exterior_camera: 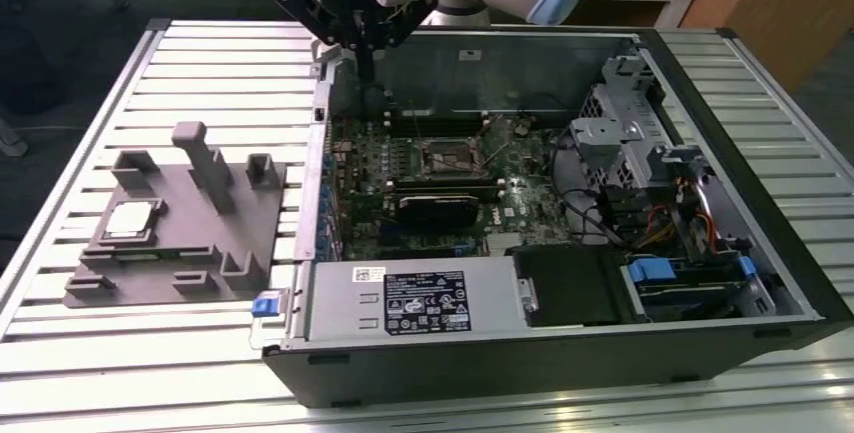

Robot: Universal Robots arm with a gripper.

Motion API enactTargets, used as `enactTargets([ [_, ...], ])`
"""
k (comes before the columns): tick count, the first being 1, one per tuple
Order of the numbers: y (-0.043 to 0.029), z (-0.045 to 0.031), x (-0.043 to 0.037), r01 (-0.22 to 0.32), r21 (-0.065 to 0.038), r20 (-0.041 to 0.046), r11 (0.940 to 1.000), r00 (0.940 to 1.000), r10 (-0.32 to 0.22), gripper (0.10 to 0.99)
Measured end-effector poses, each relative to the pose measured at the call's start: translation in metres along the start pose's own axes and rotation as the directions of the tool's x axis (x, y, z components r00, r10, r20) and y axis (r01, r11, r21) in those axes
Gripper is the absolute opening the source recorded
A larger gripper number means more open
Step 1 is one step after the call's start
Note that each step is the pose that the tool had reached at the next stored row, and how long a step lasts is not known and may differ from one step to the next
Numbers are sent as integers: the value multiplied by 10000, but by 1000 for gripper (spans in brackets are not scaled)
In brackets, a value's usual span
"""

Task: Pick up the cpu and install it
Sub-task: 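Reach for the cpu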

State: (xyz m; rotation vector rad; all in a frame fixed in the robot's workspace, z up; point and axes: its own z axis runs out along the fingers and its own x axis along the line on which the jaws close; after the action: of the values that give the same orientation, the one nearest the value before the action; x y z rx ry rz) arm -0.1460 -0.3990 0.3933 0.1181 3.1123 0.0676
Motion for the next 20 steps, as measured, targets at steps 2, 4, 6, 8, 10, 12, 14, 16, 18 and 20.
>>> enactTargets([
  [2,-3,-1,40,-2,0,1,10000,10000,2,106],
  [4,-6,-2,81,-2,0,3,10000,10000,2,106],
  [6,-9,-3,116,-2,0,4,10000,10000,2,106],
  [8,-11,-4,147,-2,-1,5,10000,10000,2,106],
  [10,-13,-5,177,-2,-1,6,10000,10000,2,106],
  [12,-16,-6,207,-3,-1,6,10000,10000,3,106],
  [14,-18,-7,237,-4,0,7,10000,10000,4,106],
  [16,-20,-7,265,-3,-1,7,10000,10000,3,106],
  [18,-22,-8,293,-4,-1,8,10000,10000,4,106],
  [20,-24,-9,320,-3,-1,9,10000,10000,3,106],
])
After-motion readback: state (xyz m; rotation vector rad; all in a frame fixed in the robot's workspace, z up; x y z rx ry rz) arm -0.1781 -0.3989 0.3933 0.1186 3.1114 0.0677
